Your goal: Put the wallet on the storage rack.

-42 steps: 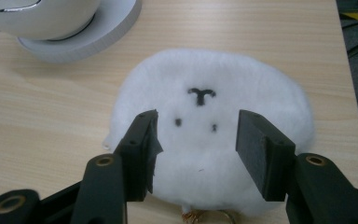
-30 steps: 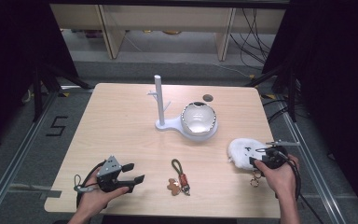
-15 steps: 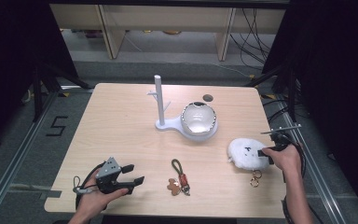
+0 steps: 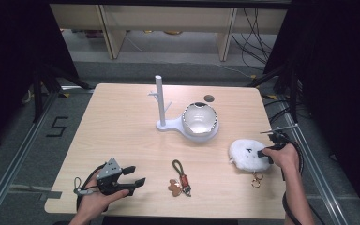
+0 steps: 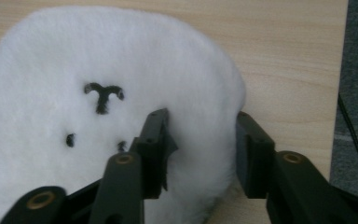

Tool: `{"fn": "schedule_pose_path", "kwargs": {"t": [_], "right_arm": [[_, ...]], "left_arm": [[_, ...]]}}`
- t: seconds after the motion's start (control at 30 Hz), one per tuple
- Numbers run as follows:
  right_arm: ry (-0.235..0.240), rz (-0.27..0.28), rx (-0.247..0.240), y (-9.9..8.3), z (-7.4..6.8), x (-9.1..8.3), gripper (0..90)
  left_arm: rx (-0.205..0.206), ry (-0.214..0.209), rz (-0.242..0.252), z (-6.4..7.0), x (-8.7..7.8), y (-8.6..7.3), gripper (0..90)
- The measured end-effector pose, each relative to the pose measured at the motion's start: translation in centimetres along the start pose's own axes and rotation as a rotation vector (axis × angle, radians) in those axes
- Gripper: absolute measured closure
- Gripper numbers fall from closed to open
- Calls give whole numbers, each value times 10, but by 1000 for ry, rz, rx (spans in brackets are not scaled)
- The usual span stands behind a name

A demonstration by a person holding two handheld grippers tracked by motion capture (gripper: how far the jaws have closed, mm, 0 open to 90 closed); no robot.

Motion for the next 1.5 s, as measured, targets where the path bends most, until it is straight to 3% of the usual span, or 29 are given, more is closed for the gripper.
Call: {"fn": "schedule_pose_path", "kwargs": {"t": [0.07,0.1,0.17,0.23,0.27,0.3,0.33,0.37,0.47,0.5,0.53,0.57,0.67,0.7,0.73,0.77,0.8,0.83,0.9,0.97,1.0,1.13,1.17,1.2,1.23,1.33,1.37,1.43,1.5], "right_arm": [[8,18,60,1,-6,0,713],[2,2,-25,0,-1,-1,737],[-7,17,6,1,-5,-1,771],[-5,24,-5,0,-6,-2,788],[-2,36,-42,0,-4,-3,794],[-8,41,-36,-1,-4,-4,797],[0,45,31,-2,-9,-6,799],[-13,74,-27,-1,-5,-7,801],[-22,152,-70,-2,-6,-14,805],[-16,179,-75,-2,-9,-18,806],[-20,192,-36,-4,-15,-23,806],[-26,219,-81,-5,-16,-28,807],[-1,312,-74,-6,-27,-39,809],[17,346,-84,-5,-31,-43,809],[-7,361,-117,-6,-30,-46,810],[22,383,-95,-6,-37,-50,810],[17,433,-119,-5,-39,-52,810],[23,424,-109,-6,-42,-57,810],[14,467,-80,-5,-48,-62,810],[33,506,-106,-3,-50,-69,811],[45,543,-69,-2,-58,-76,811],[52,597,-121,0,-61,-85,811],[57,596,-88,0,-67,-88,811],[53,614,-118,1,-67,-90,811],[60,615,-96,1,-72,-93,811],[63,658,-143,3,-75,-98,811],[64,665,-118,4,-79,-100,811],[56,677,-139,5,-81,-103,811],[66,690,-115,6,-87,-106,811]], "left_arm": [[6,0,-1,-1,0,0,346],[6,13,-9,-1,0,0,347],[7,-2,-1,0,0,0,347],[2,1,1,0,0,0,348],[2,1,0,0,0,0,348],[3,3,0,-1,-1,0,349],[5,8,1,-1,-1,0,349],[3,2,4,-1,-1,1,350],[-5,10,9,-2,-2,1,351],[-6,11,9,-2,-2,1,352],[-6,10,10,-2,-2,1,352],[-5,10,10,-1,-2,1,352],[0,4,8,-1,-2,0,352],[-5,6,12,-1,-1,0,353],[-3,2,7,-1,-1,0,353],[4,2,9,-1,-1,0,353],[2,5,11,-1,-1,0,353],[3,9,8,-1,-1,0,353],[8,10,7,-1,-2,1,353],[5,18,11,-2,-3,2,353],[0,16,18,-2,-3,2,353],[-2,27,20,-3,-6,5,356],[5,9,31,-3,-5,8,357],[-2,10,38,-2,-6,10,357],[-1,9,46,-1,-6,12,358],[3,4,65,2,-8,18,358],[0,8,69,3,-8,19,359],[3,11,68,3,-9,19,360],[2,4,80,3,-9,20,360]]}}
Point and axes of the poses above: each handheld gripper's, and its own axes: x roughly forward along the jaws, y roughly out of its top, z roughly to its right, the point moved 7 cm from there along x, roughly forward along the jaws, and after that the axes turned 9 degrees about -x, right-handed, at the moved point
